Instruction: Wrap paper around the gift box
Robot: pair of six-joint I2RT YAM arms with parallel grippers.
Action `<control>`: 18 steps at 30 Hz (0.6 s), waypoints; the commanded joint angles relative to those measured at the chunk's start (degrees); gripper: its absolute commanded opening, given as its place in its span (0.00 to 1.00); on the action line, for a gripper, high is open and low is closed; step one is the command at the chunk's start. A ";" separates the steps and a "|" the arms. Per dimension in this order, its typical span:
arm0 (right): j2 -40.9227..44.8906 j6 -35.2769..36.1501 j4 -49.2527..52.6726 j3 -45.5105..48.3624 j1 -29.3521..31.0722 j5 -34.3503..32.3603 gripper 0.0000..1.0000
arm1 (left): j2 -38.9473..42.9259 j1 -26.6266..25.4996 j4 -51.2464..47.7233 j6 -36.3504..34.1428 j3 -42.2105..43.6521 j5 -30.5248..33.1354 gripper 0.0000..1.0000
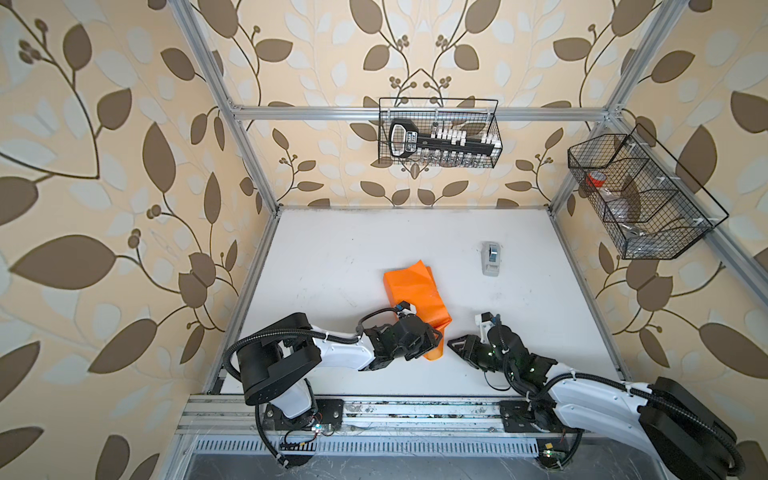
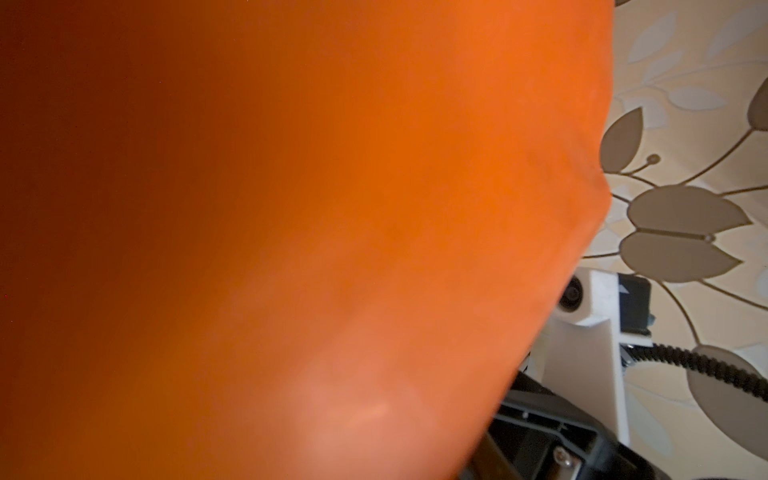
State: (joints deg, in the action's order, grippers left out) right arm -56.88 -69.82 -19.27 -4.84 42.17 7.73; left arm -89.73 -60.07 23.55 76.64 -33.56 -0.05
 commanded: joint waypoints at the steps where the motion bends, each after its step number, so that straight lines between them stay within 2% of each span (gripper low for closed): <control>1: -1.88 -1.83 -4.11 0.10 0.69 0.25 0.38 | -1.33 -0.07 -0.72 0.97 -0.72 1.13 0.43; 18: -11.51 -4.62 -12.56 -1.88 4.35 0.25 0.37 | -1.61 -0.03 0.40 0.91 -0.46 0.60 0.43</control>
State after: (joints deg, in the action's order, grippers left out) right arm -66.74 -72.53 -28.86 -5.19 46.06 7.73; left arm -90.63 -60.05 25.10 76.66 -33.67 0.25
